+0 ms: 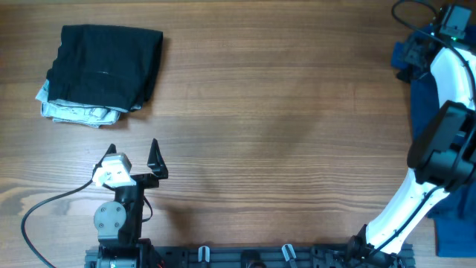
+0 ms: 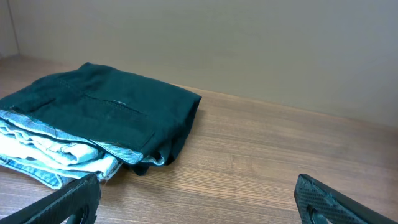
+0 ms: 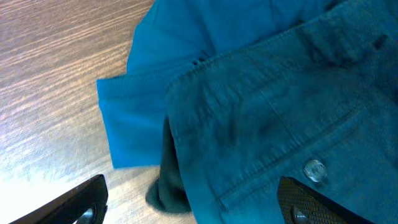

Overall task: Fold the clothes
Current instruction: 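Reach the right gripper to the blue clothing pile and grasp the navy shorts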

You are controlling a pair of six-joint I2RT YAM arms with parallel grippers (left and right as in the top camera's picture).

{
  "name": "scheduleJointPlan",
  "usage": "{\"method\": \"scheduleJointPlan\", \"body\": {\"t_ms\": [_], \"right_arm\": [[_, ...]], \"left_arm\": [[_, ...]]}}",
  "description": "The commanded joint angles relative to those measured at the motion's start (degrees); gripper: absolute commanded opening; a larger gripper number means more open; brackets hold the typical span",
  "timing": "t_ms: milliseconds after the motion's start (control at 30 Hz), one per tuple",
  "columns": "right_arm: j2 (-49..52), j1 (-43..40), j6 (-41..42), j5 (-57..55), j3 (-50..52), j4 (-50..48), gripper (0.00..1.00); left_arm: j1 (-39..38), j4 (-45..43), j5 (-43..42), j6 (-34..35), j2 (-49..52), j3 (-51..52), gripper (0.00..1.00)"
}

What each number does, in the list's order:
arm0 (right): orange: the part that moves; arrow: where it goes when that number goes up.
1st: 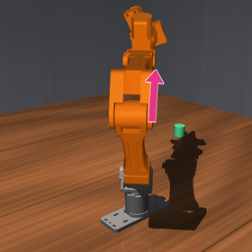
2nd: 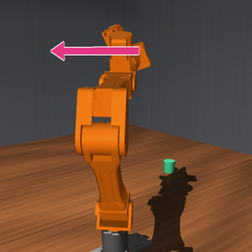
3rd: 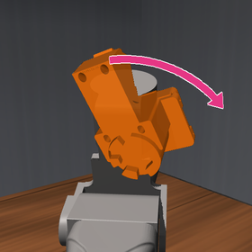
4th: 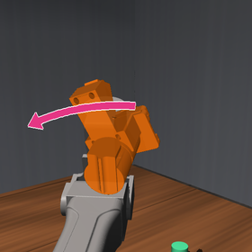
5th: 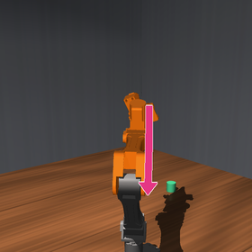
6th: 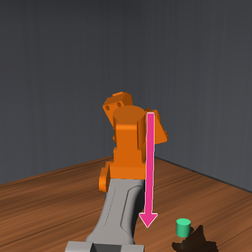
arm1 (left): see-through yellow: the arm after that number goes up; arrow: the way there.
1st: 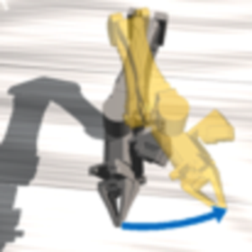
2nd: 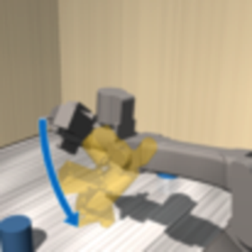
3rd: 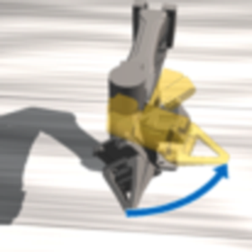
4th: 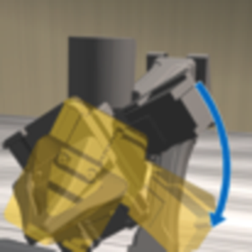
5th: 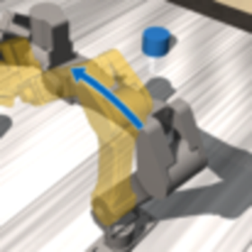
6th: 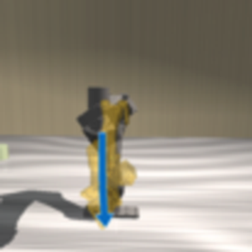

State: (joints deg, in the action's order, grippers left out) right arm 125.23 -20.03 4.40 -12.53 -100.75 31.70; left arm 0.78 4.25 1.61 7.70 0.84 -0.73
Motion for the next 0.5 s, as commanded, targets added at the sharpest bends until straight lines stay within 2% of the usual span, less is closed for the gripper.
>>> {"method": "scheduleJointPlan", "body": {"t_ms": [0,300,467], "right_arm": [[2.93,0.17,-0.37,-0.98,-0.92,-3.21,0.88],[7.02,0.17,-1.66,-1.01,-0.87,-11.30,0.87],[8.44,0.15,-4.92,-1.31,-0.87,-14.27,0.81]], "left_arm": [[0.31,-0.24,-0.52,-1.09,-0.42,0.37,1.00],[0.31,-0.24,-0.52,-1.09,-0.42,0.37,1.00],[0.31,-0.24,-0.52,-1.09,-0.42,0.37,1.00]]}}
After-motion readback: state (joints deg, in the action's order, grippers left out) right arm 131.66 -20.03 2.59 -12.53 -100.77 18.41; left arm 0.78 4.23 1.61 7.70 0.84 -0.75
